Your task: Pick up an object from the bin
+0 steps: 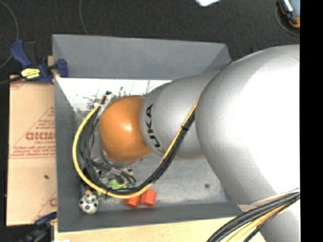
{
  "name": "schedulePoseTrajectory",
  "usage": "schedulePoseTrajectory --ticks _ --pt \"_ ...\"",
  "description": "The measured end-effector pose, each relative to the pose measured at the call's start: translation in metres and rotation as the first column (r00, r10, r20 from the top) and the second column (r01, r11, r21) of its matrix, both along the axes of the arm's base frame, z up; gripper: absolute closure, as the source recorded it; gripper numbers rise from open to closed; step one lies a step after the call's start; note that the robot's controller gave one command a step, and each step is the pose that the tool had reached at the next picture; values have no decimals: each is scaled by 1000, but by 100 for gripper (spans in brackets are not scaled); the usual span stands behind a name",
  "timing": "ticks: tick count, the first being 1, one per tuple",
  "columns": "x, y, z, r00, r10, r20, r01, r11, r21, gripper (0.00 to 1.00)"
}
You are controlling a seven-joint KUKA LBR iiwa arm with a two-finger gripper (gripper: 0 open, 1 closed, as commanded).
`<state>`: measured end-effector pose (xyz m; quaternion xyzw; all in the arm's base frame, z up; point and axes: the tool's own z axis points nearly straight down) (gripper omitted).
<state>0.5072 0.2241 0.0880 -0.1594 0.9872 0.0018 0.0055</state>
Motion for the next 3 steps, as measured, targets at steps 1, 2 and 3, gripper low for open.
schedulePoseTrajectory --ticks 1,2,3 --pt "0 0 20 1000 -1 1 1 1000 0 100" --pt "2 0 32 1000 -2 7 2 1000 3 100" --pt "2 0 38 1000 -3 6 3 1000 3 100"
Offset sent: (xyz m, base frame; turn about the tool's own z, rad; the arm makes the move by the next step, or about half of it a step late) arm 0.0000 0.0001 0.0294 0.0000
